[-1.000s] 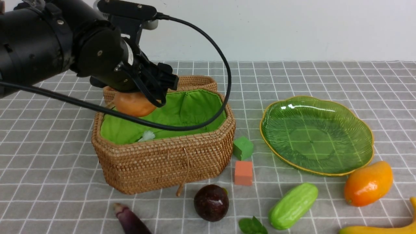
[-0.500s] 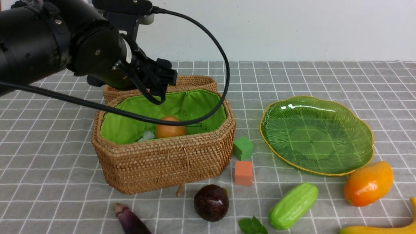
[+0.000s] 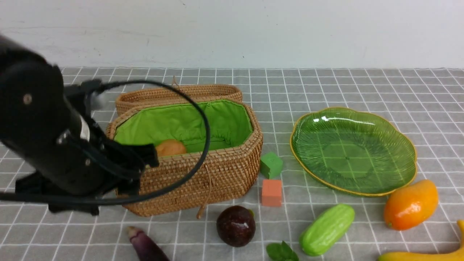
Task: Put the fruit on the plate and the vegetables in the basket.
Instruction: Use the left arm to grab an eggplant and put it into the left basket
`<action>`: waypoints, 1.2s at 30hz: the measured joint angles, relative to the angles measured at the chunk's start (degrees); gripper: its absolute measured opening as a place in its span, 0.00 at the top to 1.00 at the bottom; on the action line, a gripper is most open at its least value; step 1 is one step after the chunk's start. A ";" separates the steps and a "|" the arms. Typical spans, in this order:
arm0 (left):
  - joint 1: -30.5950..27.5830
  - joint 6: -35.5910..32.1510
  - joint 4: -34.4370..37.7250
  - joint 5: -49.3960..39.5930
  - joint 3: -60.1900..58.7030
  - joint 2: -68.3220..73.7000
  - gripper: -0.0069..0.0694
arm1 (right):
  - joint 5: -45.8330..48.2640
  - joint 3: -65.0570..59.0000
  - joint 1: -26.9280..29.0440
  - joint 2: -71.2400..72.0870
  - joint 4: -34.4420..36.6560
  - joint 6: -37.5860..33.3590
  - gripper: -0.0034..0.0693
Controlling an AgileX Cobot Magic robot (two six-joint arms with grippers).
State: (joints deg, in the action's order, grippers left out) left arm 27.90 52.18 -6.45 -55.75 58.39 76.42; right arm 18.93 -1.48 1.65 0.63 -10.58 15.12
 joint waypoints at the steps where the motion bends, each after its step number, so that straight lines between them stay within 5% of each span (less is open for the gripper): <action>1: 0.00 2.28 0.31 1.46 -2.07 0.43 0.30 | 0.00 0.00 0.00 0.00 0.00 0.00 0.62; 15: 0.00 4.46 4.18 12.33 -7.37 13.91 0.30 | 0.00 0.00 0.00 0.00 0.00 0.00 0.62; 25: 0.00 -6.10 11.47 15.39 -7.31 21.07 0.46 | 0.00 0.00 0.00 0.00 0.00 0.00 0.62; 36: 0.00 -16.48 15.31 5.30 -7.31 11.48 0.46 | 0.00 0.00 0.00 0.00 0.00 0.00 0.62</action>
State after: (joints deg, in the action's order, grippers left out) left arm 27.90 35.69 8.87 -50.45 51.08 87.90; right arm 18.93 -1.48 1.65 0.63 -10.58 15.12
